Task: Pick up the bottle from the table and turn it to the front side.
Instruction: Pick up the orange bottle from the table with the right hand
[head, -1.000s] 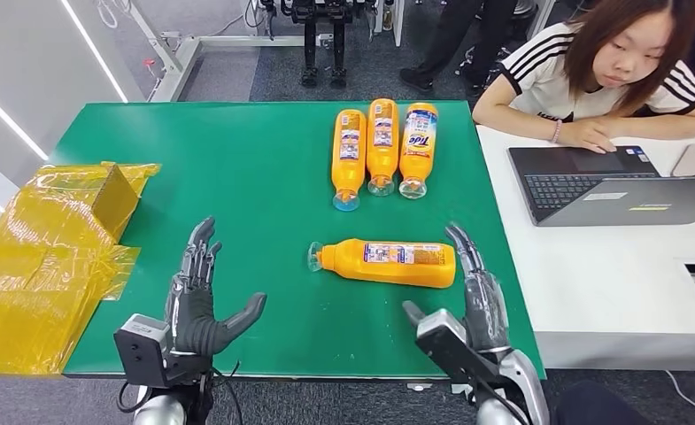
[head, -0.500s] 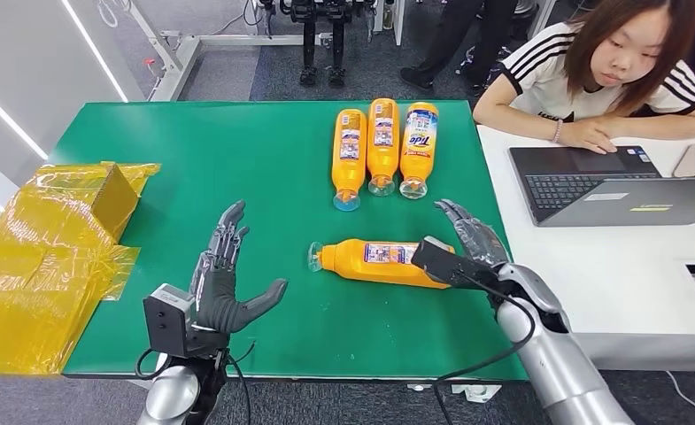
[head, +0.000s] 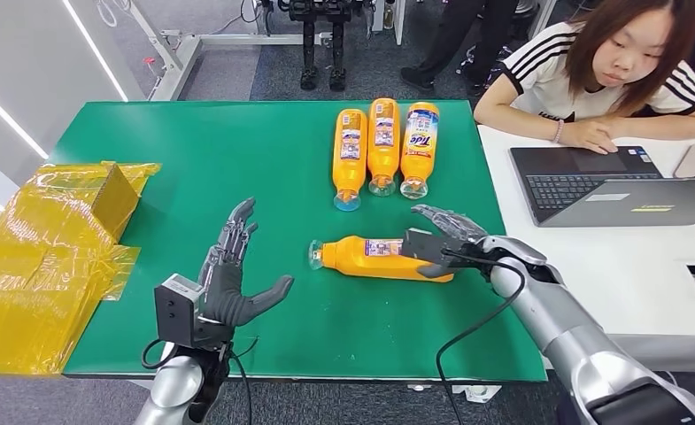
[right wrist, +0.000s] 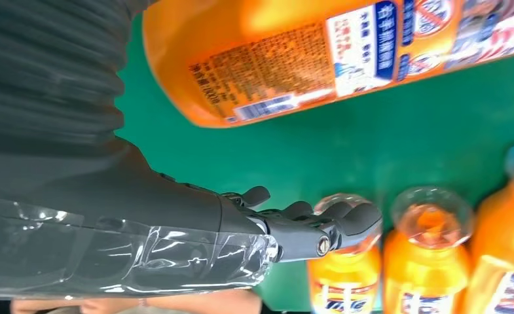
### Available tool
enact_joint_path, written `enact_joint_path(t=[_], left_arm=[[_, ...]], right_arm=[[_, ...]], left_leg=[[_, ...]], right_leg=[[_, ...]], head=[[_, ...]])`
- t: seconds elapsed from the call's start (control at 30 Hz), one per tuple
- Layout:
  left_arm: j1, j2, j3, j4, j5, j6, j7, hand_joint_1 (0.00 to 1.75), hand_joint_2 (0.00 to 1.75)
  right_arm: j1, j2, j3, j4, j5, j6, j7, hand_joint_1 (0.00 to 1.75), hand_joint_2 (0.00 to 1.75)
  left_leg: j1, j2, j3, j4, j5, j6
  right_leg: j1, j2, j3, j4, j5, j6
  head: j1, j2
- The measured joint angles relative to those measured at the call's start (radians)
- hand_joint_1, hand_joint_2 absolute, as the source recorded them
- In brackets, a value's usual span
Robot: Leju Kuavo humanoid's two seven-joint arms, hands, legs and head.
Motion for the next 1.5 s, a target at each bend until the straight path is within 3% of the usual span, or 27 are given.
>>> enact_joint_path(t=[0.3,0.73,1.17,1.2,1.3,1.33,1.5], left_arm=[[-0.027,0.013,0.000,0.014,0.031,-0.038,0.012,0.00,1.75],[-0.080,0.008,0.000,0.070,0.253,-0.255,0.112,0.00,1.75],[-0.103,-0.009,0.000,0.106,0.292,-0.306,0.146,0.00,1.75],[-0.103,-0.010,0.000,0.108,0.292,-0.308,0.146,0.00,1.75],[-0.103,-0.011,0.000,0.114,0.288,-0.314,0.146,0.00,1.75],[-0.102,-0.012,0.001,0.116,0.286,-0.316,0.145,0.00,1.75],[-0.099,-0.015,0.002,0.122,0.278,-0.323,0.138,0.00,1.75]], right_arm=[[-0.078,0.019,0.077,0.063,-0.118,0.108,-0.036,0.00,1.75],[-0.200,0.062,0.227,0.200,-0.155,0.339,0.069,0.00,1.75],[-0.210,0.060,0.311,0.246,-0.162,0.302,0.090,0.00,1.75],[-0.209,0.058,0.317,0.246,-0.157,0.293,0.092,0.28,1.75],[-0.206,0.050,0.338,0.245,-0.130,0.258,0.100,1.58,1.75],[-0.206,0.047,0.347,0.244,-0.119,0.243,0.101,1.74,1.75],[-0.203,0.026,0.385,0.224,-0.088,0.195,0.103,1.75,1.75]], left_leg=[[0.000,0.000,0.000,0.000,0.000,0.000],[0.000,0.000,0.000,0.000,0.000,0.000],[0.000,0.000,0.000,0.001,0.000,0.000],[0.000,0.000,0.000,0.001,0.000,0.000],[0.000,0.000,0.000,0.000,0.000,0.000],[0.000,0.000,0.000,0.000,0.000,0.000],[0.000,0.000,0.000,0.000,0.000,0.000]], right_leg=[[0.000,0.000,0.000,0.000,0.000,0.000],[0.000,0.000,0.000,0.000,0.000,0.000],[0.000,0.000,0.000,0.000,0.000,0.000],[0.000,0.000,0.000,0.000,0.000,0.000],[0.000,0.000,0.000,0.000,0.000,0.000],[0.000,0.000,0.000,0.000,0.000,0.000],[0.000,0.000,0.000,-0.001,0.000,0.000]], head=[[0.000,0.000],[0.000,0.000],[0.000,0.000],[0.000,0.000],[0.000,0.000],[0.000,0.000],[0.000,0.000]])
